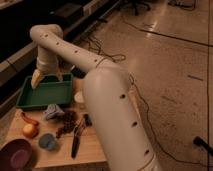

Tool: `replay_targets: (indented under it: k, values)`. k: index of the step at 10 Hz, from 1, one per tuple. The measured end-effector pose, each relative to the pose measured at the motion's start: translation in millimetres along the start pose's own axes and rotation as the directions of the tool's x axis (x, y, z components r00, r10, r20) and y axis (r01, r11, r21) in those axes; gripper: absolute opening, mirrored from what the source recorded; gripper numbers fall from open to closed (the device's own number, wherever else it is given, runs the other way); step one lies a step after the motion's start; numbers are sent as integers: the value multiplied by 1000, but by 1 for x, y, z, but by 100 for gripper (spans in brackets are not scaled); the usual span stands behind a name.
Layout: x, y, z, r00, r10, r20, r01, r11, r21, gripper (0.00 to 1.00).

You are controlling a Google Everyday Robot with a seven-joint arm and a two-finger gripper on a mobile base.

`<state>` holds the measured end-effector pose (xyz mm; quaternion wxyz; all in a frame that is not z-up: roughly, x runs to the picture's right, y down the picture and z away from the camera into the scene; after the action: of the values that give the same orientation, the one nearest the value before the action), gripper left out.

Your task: Place pepper in plastic cup

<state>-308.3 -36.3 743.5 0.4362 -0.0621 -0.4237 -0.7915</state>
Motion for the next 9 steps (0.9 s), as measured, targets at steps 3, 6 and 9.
replay_targets:
  k: [3,6,9]
  values:
    - [1,-17,6,999,-52,1,52,999,-5,80]
    - [1,-16,5,999,-50,0,50,999,-4,80]
    - [1,-18,7,998,-60,0,60,998,-5,80]
